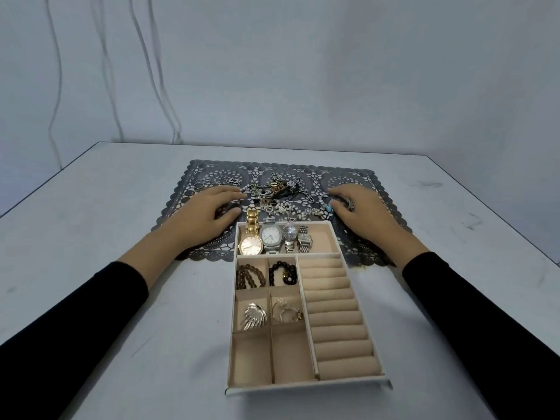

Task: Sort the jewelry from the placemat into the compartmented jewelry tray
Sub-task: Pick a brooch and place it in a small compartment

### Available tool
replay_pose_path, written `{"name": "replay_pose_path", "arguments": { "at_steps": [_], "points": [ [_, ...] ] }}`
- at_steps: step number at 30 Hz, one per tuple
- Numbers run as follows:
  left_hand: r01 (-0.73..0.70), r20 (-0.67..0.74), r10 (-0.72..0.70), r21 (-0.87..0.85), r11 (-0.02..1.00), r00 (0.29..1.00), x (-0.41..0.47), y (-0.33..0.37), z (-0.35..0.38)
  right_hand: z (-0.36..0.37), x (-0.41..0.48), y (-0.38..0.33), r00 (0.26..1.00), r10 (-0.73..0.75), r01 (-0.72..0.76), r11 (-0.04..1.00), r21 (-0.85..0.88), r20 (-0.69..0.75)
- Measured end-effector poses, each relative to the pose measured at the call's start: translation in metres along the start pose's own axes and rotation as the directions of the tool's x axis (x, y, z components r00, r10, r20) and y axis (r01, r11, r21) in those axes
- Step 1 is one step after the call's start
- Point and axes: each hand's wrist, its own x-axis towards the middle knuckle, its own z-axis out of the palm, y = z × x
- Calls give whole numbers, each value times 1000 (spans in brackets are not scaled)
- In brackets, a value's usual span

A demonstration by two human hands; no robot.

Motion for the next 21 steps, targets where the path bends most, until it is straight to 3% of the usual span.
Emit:
{"name": "replay_pose_path", "arguments": {
  "at_steps": [17, 21],
  "points": [
    [-219, 112, 241, -181, 959, 964, 55, 8, 17, 11, 36, -6, 963, -227, 196, 960, 202, 145],
    [-216, 138, 249, -213, 953, 959, 59, 9, 19, 9, 38, -6, 937, -261, 229, 961, 158, 231]
  ]
}}
